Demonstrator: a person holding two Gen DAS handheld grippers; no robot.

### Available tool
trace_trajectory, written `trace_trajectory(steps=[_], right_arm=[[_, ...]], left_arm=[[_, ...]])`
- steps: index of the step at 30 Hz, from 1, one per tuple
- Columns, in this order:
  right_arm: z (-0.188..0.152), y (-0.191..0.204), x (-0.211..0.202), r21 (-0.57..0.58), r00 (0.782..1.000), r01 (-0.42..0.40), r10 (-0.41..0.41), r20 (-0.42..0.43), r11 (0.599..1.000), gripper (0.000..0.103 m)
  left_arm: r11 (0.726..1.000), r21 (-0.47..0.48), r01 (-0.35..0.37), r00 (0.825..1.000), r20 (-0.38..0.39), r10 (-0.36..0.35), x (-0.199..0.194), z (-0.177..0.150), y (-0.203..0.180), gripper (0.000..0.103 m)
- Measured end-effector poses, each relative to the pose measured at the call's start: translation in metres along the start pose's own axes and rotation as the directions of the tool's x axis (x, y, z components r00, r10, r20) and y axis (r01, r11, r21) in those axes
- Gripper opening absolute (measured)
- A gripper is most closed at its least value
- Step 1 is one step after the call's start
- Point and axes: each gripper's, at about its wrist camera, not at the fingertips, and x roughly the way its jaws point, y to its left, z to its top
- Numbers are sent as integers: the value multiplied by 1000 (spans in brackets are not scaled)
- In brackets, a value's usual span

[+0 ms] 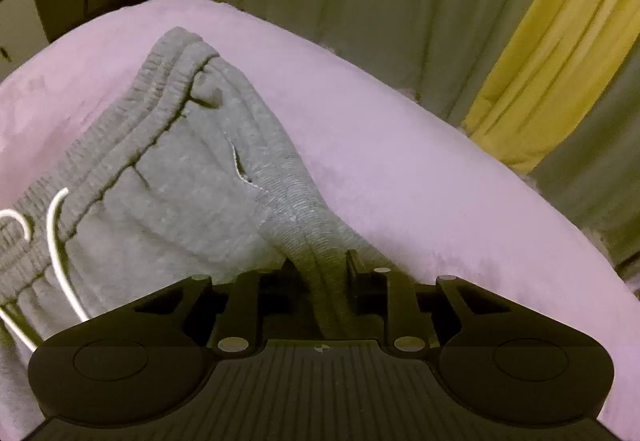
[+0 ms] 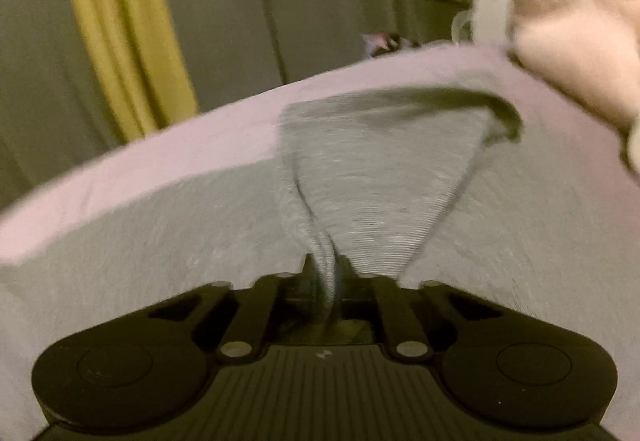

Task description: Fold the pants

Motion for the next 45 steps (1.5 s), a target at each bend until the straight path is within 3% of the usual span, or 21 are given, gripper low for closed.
trace_trajectory(steps=[5,10,12,15,16,18,20,23,24,26,29,32,39,42,45], right_arm=[[3,-22,-29,97,999,-16,11,46,995,7],[19,-31,-9,217,993,-65,84,-78,974,6],[42,-37,-28,294,986,-158,165,3,943,6],[68,-52,-86,323,948,-305,255,189,896,6],[71,-61,-106,324,930,-349,282,235,879,6],[66,-83,-135,330,918,-374,295,265,867,6],[45,-103,-148,335,932,-343,274,237,878,6],[0,-121,-133,297,989,-149,137,61,943,6],[-14,-126,-116,276,996,-60,74,-41,959,6],[-34,-134,-94,268,991,48,-13,-133,962,6],[-37,-141,-93,336,992,14,30,-125,942,7],[-29,-139,-89,310,992,37,3,-128,950,8],[-30,-153,-72,402,990,3,53,-128,916,14],[-35,-154,-78,402,990,4,54,-133,915,14],[-33,-147,-77,375,990,-1,53,-129,927,23]], left_arm=[[999,20,35,998,51,-36,-28,-9,14,17],[997,26,78,992,100,-80,-72,-4,20,16],[992,28,126,981,146,-128,-104,-7,25,16],[981,53,188,954,226,-195,-159,-25,43,16],[980,78,184,948,250,-198,-174,-37,50,16],[983,106,147,951,258,-170,-191,-68,66,18],[986,139,89,966,229,-119,-186,-104,77,19],[979,203,-30,989,146,0,-150,-160,84,19],[978,200,-54,994,101,34,-135,-174,87,19],[984,162,-77,997,42,71,-115,-193,95,19],[984,154,-93,993,81,81,-116,-202,98,28],[980,160,-118,989,111,101,-123,-200,97,41],[990,84,-111,991,84,104,-119,-190,102,62],[993,62,-95,992,84,90,-117,-187,110,63],[994,72,-84,993,94,77,-117,-183,111,57]])
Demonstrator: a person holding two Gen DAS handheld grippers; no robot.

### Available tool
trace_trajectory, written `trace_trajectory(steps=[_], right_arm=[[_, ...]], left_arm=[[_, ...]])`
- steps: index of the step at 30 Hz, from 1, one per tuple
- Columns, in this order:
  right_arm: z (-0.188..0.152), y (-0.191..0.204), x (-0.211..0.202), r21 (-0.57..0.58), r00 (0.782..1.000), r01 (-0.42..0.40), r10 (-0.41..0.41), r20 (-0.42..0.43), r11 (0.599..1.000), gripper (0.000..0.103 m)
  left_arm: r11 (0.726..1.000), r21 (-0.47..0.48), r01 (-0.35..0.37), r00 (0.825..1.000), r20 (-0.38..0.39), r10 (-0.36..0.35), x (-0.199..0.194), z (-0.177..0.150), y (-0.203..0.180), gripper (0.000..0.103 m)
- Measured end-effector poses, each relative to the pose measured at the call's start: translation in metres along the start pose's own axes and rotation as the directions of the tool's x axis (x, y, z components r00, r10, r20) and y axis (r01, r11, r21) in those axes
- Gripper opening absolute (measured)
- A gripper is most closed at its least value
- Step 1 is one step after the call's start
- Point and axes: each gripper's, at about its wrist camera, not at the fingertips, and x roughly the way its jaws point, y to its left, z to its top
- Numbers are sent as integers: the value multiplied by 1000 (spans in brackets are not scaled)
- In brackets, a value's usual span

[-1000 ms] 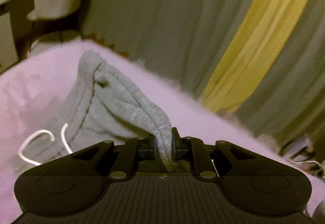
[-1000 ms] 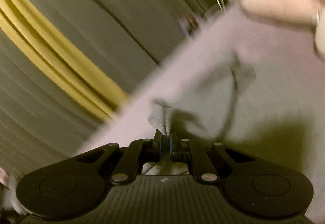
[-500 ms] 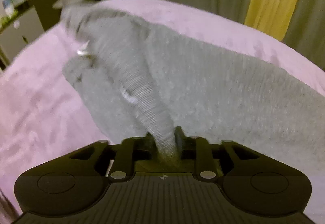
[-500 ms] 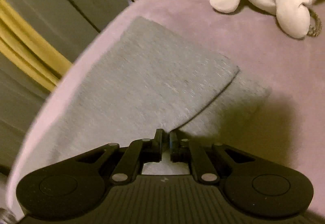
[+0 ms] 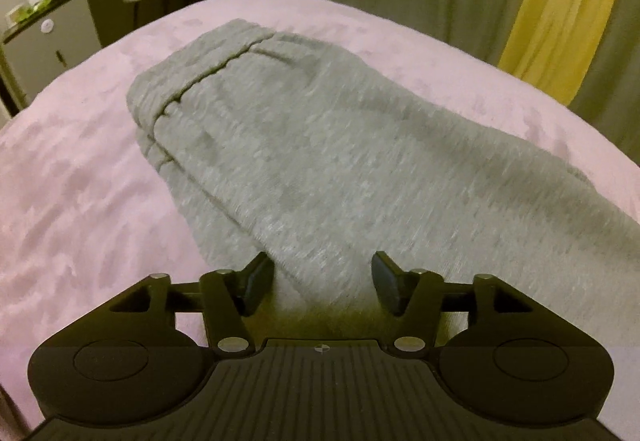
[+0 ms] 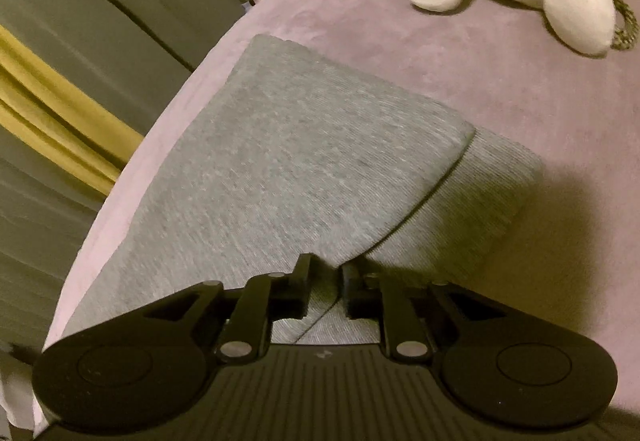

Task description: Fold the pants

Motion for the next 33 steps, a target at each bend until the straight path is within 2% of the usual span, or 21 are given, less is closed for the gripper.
trace_trajectory(steps=[2,5,6,8,10,12,14,16,18,19,22,25,28,30,32,33], right_arm=[[0,5,2,-18,1000,-11,11,9,1000,33],[0,11,2,-42,999,-11,12,31,999,33],[0,12,2,-43,999,-14,15,37,999,31],[1,9,-2,-34,998,-27,29,63,999,12],[2,3,-5,-6,995,-63,64,75,998,12],[4,-1,-3,16,994,-84,82,69,996,14],[8,-2,4,33,996,-82,81,29,996,32],[10,2,9,23,997,-74,74,25,997,33],[14,8,10,4,997,-58,58,46,998,22],[16,12,8,-4,997,-51,51,60,999,4],[20,20,-11,-23,992,-68,70,106,997,4],[22,25,-49,-37,968,-142,147,203,989,4],[18,16,-75,-39,951,-171,176,253,984,4],[13,3,-73,-33,964,-131,135,229,991,4],[6,-9,-52,-42,986,-44,50,159,998,5],[4,-14,-40,-48,994,-4,10,112,999,5]], left_arm=[[1000,10,3,1000,0,-3,3,1,-1,53],[1000,-4,5,1000,-10,-5,4,2,1,43],[1000,-11,10,1000,-12,-10,3,3,3,38],[1000,-23,17,1000,-16,-18,0,4,5,33],[999,-39,29,999,-19,-30,-2,6,9,28],[997,-62,41,999,-32,-43,-1,8,12,26],[996,-75,46,998,-41,-50,-1,9,14,26],[996,-76,46,998,-47,-50,-1,11,13,23],[996,-75,53,997,-48,-56,-4,13,12,20],[995,-79,60,997,-44,-64,-7,15,13,19],[991,-94,92,995,-24,-95,-17,20,17,18],[991,-77,107,994,-7,-108,-30,22,20,17],[990,-66,123,992,5,-123,-38,16,26,17],[991,-65,119,993,-15,-120,-32,10,30,19],[994,-59,91,992,-80,-96,-14,2,31,23],[995,-58,79,992,-97,-84,-7,-2,31,31]])
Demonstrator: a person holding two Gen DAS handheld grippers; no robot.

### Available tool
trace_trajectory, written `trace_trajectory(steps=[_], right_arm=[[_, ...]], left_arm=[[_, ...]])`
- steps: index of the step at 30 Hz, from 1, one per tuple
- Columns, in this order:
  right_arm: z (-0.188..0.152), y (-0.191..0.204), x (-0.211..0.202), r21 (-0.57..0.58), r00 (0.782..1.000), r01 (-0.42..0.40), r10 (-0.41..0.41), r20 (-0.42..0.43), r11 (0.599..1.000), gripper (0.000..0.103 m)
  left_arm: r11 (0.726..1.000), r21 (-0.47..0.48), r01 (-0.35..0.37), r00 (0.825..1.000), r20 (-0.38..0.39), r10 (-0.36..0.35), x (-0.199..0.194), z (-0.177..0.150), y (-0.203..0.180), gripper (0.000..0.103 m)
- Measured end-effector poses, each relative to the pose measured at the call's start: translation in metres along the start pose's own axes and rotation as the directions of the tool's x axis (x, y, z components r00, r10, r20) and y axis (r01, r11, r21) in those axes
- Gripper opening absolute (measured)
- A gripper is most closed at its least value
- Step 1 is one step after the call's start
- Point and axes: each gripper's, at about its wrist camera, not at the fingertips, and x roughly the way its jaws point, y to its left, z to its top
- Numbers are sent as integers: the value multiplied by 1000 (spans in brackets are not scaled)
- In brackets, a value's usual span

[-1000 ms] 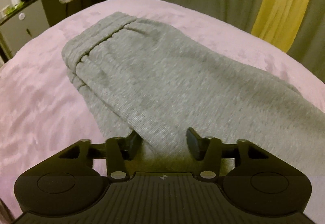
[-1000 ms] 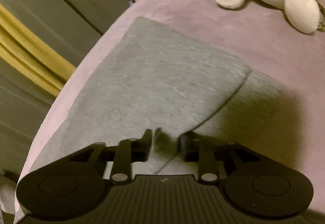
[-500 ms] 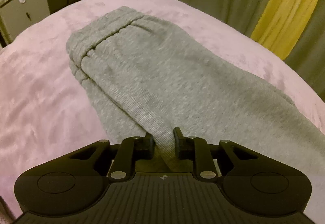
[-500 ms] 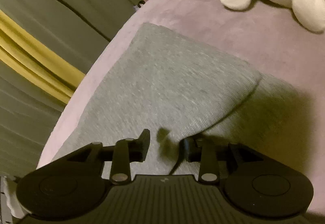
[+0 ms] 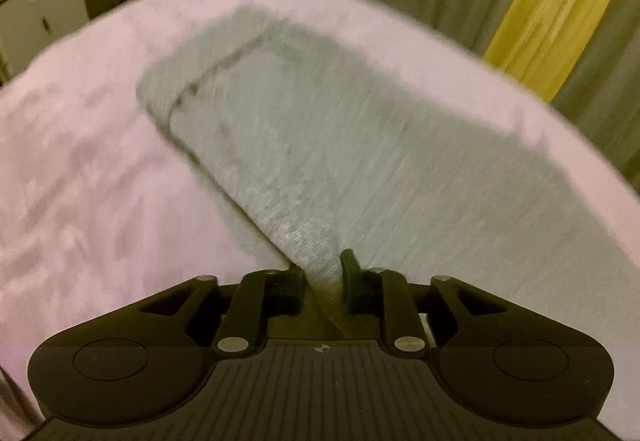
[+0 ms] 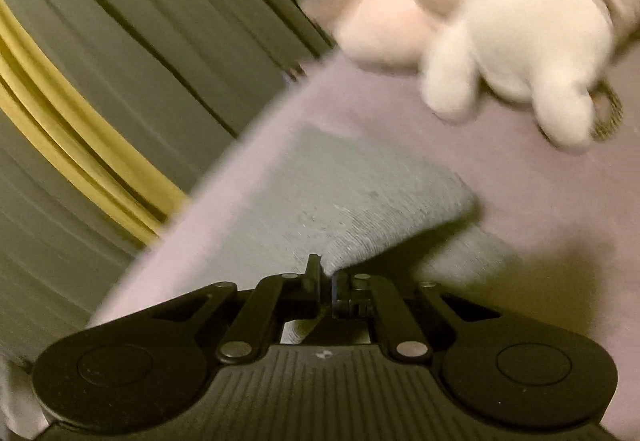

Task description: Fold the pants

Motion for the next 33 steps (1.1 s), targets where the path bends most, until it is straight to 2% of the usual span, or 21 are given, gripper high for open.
trace_trajectory(steps=[1,2,3,5,7,9,11,12,14,17,19,23,28,30,33], right_arm=[[-4,-6,11,28,997,46,-45,-58,999,6],[-4,-14,15,88,996,51,-44,-79,995,6],[-3,-18,12,123,997,42,-34,-68,992,6],[1,-13,2,91,998,59,-57,-26,994,10],[5,-5,-5,17,997,81,-82,7,997,11],[9,-3,-5,1,996,85,-85,20,996,16],[7,-4,0,16,996,94,-94,-8,995,39],[4,-5,8,21,995,96,-95,-42,995,43],[1,-4,18,20,992,103,-102,-75,994,45],[6,-1,18,-7,989,126,-127,-71,992,43],[4,4,20,-35,987,142,-144,-72,989,43],[3,13,22,-89,978,191,-197,-68,978,39],[3,18,25,-125,972,214,-224,-69,969,40],[3,20,27,-138,972,209,-221,-75,968,45],[2,25,31,-175,973,196,-214,-91,965,65]], left_arm=[[1000,-2,-15,1000,10,15,2,-3,1,41],[1000,-4,-28,999,28,28,1,-5,1,45],[999,-7,-35,998,45,35,-1,-5,1,56],[999,-17,-30,997,66,31,-7,-2,2,58],[999,-1,-42,994,98,42,-14,0,1,69],[997,11,-76,988,135,73,-20,-1,-1,75],[994,12,-105,981,165,101,-24,-4,-5,76],[993,13,-114,980,165,110,-26,-6,-7,77],[992,16,-123,981,151,119,-27,-10,-13,78],[990,27,-137,980,147,132,-30,-13,-26,80],[990,39,-135,979,160,127,-35,-18,-36,85],[990,93,-106,982,168,89,-39,-30,-62,92],[985,151,-81,991,113,64,-26,-40,-88,93],[983,166,-78,993,100,62,-19,-42,-92,93],[980,181,-83,994,81,69,-10,-44,-95,94]])
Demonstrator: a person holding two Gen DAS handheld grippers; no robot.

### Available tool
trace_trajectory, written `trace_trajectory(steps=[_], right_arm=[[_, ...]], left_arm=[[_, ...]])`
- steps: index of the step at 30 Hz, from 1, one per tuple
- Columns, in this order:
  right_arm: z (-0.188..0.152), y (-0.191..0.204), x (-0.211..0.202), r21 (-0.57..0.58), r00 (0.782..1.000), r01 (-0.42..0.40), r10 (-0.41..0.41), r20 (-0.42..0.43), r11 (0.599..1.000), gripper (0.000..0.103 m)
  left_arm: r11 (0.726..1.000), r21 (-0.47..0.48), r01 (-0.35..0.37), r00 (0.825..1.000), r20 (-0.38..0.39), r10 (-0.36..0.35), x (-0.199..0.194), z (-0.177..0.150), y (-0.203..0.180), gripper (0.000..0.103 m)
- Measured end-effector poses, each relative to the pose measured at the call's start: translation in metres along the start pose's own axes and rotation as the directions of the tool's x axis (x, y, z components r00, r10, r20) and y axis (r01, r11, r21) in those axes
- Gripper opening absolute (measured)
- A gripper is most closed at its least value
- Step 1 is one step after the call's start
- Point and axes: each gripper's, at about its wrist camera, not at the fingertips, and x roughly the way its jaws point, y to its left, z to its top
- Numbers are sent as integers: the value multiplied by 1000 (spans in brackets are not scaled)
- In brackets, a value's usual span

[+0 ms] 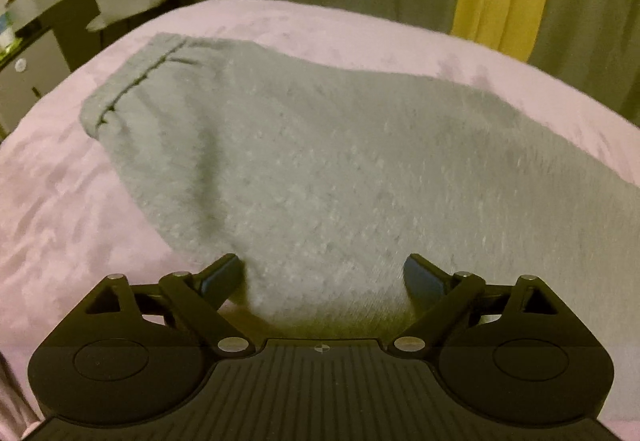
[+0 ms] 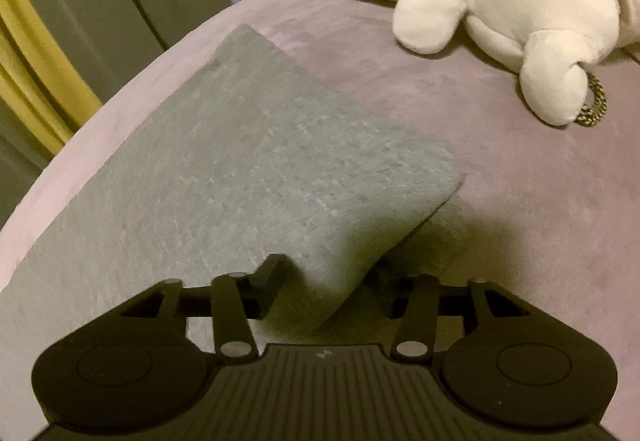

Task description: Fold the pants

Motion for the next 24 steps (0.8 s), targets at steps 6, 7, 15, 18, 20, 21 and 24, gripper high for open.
trace_trajectory(steps=[6,7,15,18,20,21,24], right_arm=[[3,8,-1,-63,999,-19,17,-33,998,98],[2,6,-5,-49,1000,-13,12,-14,999,98],[-9,11,-56,-1,972,-33,33,233,999,98],[-10,40,-52,-74,960,-190,201,197,979,98],[-13,61,-34,-108,946,-302,312,89,947,98],[-15,70,-23,-112,941,-330,336,36,937,98],[-25,83,12,-111,948,-313,303,-100,943,98]], left_arm=[[999,-47,10,1000,-20,-10,7,-2,6,96],[999,-48,10,1000,-21,-11,6,-3,5,96],[999,-50,5,999,-32,-7,9,-2,4,97],[998,-60,8,1000,-25,-10,8,-2,5,97],[997,-70,11,1000,-22,-13,7,-3,6,97],[997,-74,13,1000,-22,-14,7,-3,7,97],[997,-80,14,1000,-24,-16,7,-3,8,97]])
